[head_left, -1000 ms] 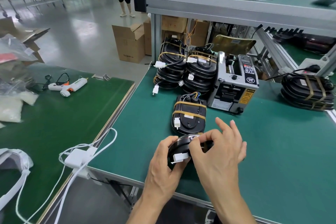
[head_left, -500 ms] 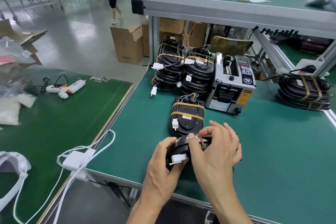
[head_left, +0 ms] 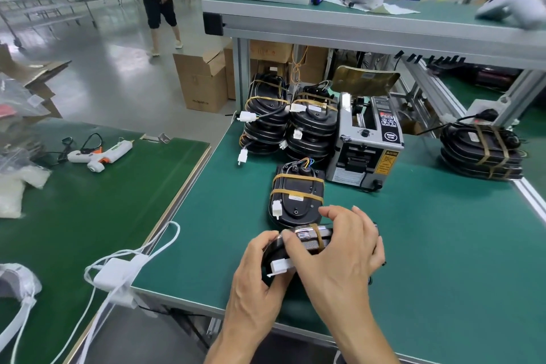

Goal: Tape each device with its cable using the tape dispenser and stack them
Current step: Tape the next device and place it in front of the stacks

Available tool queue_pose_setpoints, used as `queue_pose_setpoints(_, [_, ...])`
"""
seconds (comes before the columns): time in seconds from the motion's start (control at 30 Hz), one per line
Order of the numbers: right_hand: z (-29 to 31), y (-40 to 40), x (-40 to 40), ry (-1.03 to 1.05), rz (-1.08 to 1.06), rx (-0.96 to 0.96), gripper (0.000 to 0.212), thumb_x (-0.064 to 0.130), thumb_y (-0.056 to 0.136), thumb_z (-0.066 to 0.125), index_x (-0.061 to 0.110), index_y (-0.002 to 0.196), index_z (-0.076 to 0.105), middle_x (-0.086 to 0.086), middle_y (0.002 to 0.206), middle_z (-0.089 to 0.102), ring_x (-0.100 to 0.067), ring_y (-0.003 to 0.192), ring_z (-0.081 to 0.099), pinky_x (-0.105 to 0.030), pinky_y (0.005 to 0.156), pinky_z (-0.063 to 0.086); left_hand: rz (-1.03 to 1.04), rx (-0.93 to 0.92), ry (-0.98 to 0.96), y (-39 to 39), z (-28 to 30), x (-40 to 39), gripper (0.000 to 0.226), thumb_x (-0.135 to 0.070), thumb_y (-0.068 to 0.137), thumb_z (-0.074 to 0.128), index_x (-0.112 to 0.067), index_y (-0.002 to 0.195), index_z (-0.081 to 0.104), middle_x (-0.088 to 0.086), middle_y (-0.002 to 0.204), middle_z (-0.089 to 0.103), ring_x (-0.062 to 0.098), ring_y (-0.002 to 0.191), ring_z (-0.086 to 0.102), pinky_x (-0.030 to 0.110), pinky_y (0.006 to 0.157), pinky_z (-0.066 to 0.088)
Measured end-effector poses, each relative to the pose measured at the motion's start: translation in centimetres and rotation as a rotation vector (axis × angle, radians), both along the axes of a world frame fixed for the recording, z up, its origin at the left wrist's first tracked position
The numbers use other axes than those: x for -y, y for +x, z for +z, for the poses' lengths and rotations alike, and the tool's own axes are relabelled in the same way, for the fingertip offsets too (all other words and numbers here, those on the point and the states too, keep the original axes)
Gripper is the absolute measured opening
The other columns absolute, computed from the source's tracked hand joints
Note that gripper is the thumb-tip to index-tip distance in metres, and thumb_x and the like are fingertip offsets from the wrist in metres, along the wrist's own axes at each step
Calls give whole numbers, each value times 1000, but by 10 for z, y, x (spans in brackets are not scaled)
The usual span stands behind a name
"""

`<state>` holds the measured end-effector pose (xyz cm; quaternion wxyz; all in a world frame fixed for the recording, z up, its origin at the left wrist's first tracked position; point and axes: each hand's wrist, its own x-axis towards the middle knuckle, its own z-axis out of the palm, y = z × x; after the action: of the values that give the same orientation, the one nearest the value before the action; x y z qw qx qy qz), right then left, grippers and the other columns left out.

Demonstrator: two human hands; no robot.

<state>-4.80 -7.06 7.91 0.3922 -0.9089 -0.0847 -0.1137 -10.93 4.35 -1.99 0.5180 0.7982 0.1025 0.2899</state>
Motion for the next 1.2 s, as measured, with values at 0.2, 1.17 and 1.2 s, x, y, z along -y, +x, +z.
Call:
queue_pose_setpoints(0.2, [15,6,23,163,81,-33,23,60,86,66,50,107,60,46,118,49,15,131,38,-32,123,-11,-14,19,-6,1,-3,-2,51,-53,89,72,-57,135,51,-21,129,70,5,116,70,9,92,49])
queue_pose_setpoints(1.17, [-5,210,8,981,-407,-390,12,9,90,76,14,79,75,0,74,77,-9,58,71,-26,72,60,-15,51,13,4,-5,-3,53,-57,87,73,-58,136,53,-21,124,72,0,111,72,5,92,49])
queue_pose_setpoints(1.2, [-5,210,7,989,-413,-394,13,9,90,75,14,79,75,1,73,76,-9,58,71,-25,70,59,-13,52,16,4,-5,-3,53,-56,86,73,-59,135,53,-20,124,72,1,111,72,5,92,49])
